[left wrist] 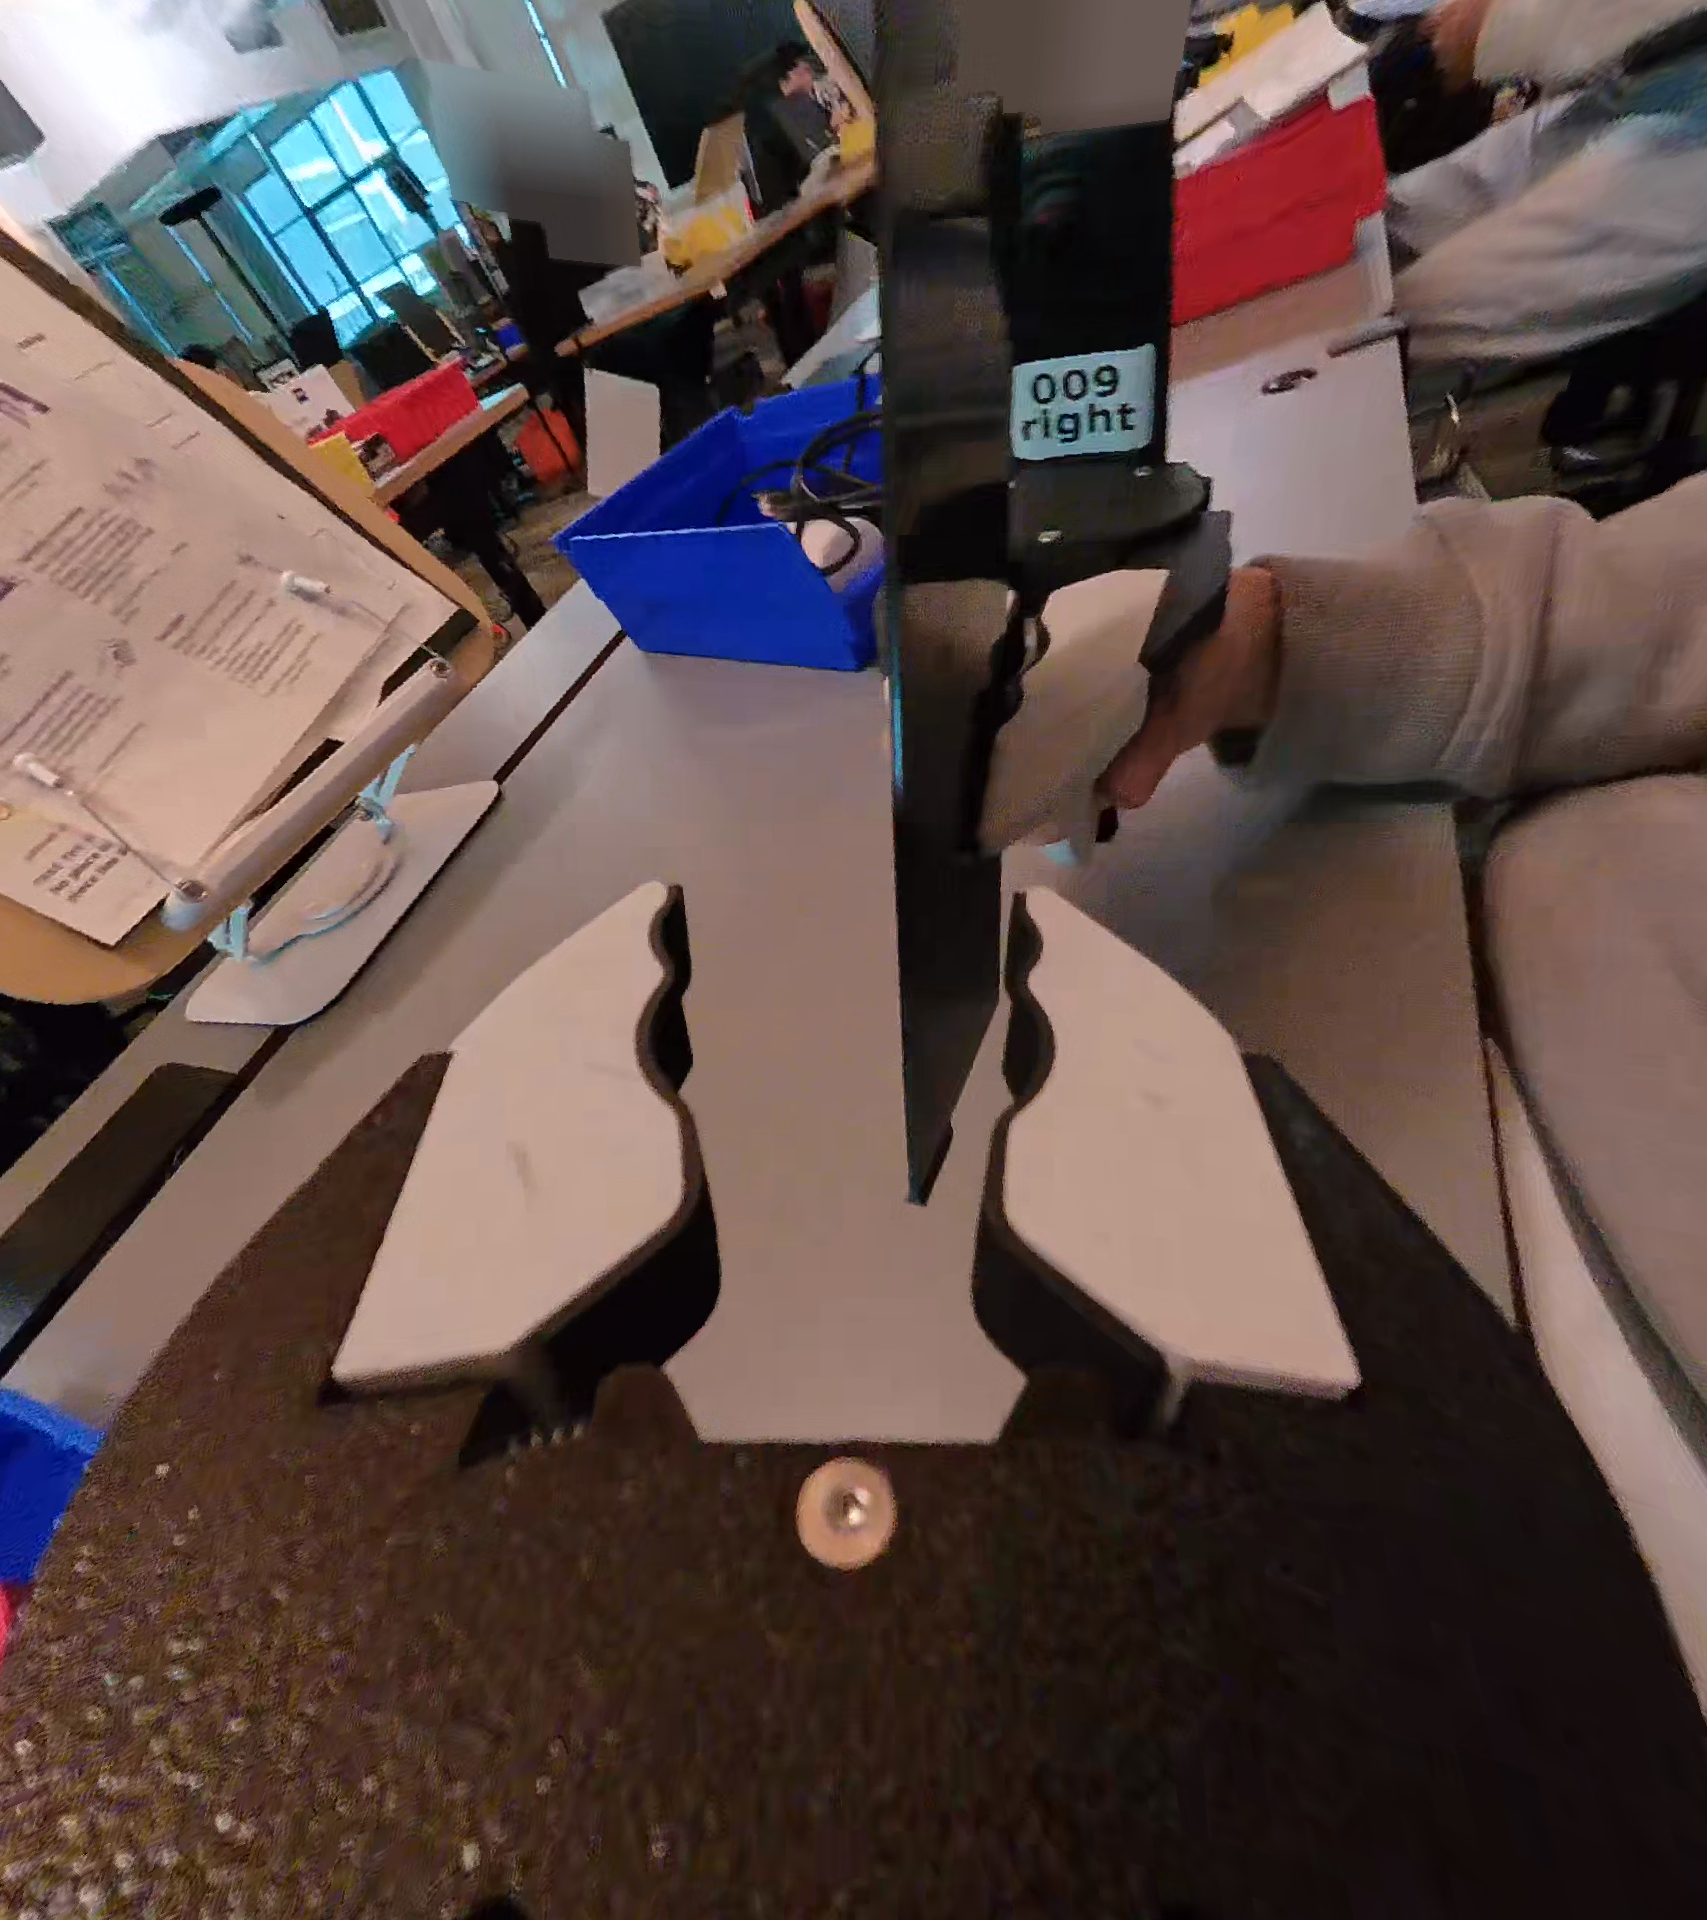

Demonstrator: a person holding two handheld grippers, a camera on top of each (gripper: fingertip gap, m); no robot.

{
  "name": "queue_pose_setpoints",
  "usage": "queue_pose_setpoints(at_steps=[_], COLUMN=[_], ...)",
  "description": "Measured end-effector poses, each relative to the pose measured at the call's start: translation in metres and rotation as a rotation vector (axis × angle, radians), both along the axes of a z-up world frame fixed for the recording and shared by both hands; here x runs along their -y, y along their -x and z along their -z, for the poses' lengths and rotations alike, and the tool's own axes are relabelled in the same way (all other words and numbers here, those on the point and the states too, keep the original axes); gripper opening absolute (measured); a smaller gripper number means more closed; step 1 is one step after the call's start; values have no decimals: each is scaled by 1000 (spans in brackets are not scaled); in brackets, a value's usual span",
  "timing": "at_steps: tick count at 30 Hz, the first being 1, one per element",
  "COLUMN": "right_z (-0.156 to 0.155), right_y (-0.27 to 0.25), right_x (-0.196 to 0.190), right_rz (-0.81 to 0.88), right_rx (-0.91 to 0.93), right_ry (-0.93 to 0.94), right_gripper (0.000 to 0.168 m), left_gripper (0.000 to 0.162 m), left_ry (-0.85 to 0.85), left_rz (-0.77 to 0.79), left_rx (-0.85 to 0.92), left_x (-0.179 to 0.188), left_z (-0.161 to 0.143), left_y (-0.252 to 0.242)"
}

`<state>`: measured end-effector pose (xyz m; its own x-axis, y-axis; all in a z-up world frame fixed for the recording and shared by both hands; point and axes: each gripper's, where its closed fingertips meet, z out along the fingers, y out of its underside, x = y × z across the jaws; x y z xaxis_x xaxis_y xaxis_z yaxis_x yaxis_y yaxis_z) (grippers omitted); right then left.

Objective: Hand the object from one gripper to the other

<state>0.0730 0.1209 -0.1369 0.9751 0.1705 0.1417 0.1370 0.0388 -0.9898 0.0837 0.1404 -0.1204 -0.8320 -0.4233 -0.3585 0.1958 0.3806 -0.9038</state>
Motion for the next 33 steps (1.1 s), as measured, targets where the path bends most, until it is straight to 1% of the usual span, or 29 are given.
queue_pose_setpoints(at_steps=[1,2,4,8,9,10,11,13,14,15,17,18,19,21,22,23,25,27,29,33], right_z=[5,8,13,20,19,19,18,10,4,0,-5,-7,-10,-16,-20,-25,-33,-38,-37,-33], right_y=[6,13,22,25,26,25,21,8,3,0,-7,-10,-11,-6,-4,-2,3,5,6,1], right_x=[-3,-5,-7,-9,-9,-9,-10,-11,-10,-8,-7,-8,-8,-8,-8,-7,-3,2,4,8], right_rz=[-35,-69,-119,-129,-136,-127,-98,-7,23,46,89,113,120,88,73,56,13,-18,-42,-41], right_rx=[3,3,3,12,14,19,22,13,-4,-24,-45,-51,-56,-86,-106,-125,-151,-144,-144,-150], right_ry=[33,49,77,112,107,103,91,26,-17,-51,-81,-96,-114,-155,-181,-209,-266,-296,-257,-204], right_gripper=[2,2,2,2,2,2,2,4,14,27,41,49,53,51,50,45,31,4,3,2], left_gripper=[58,54,43,20,11,5,3,1,1,1,1,1,1,1,2,2,2,2,1,3], left_ry=[-24,-26,-8,-65,-74,-66,-41,34,83,144,342,474,615,863,949,1003,1037,1050,1076,985], left_rz=[43,96,157,153,141,137,146,140,126,117,104,108,126,199,225,246,280,311,367,364], left_rx=[3,9,15,25,33,24,-15,-85,-86,-82,-94,-102,-97,-67,-63,-69,-82,-79,-111,-116], left_x=[4,10,20,31,31,33,35,32,29,25,16,11,5,-6,-9,-8,-1,7,10,7], left_z=[-2,-8,-17,-17,-15,-15,-14,-18,-22,-27,-47,-60,-74,-95,-99,-99,-93,-89,-88,-80], left_y=[11,23,37,40,38,36,35,28,22,18,10,7,6,10,10,9,9,10,13,14])
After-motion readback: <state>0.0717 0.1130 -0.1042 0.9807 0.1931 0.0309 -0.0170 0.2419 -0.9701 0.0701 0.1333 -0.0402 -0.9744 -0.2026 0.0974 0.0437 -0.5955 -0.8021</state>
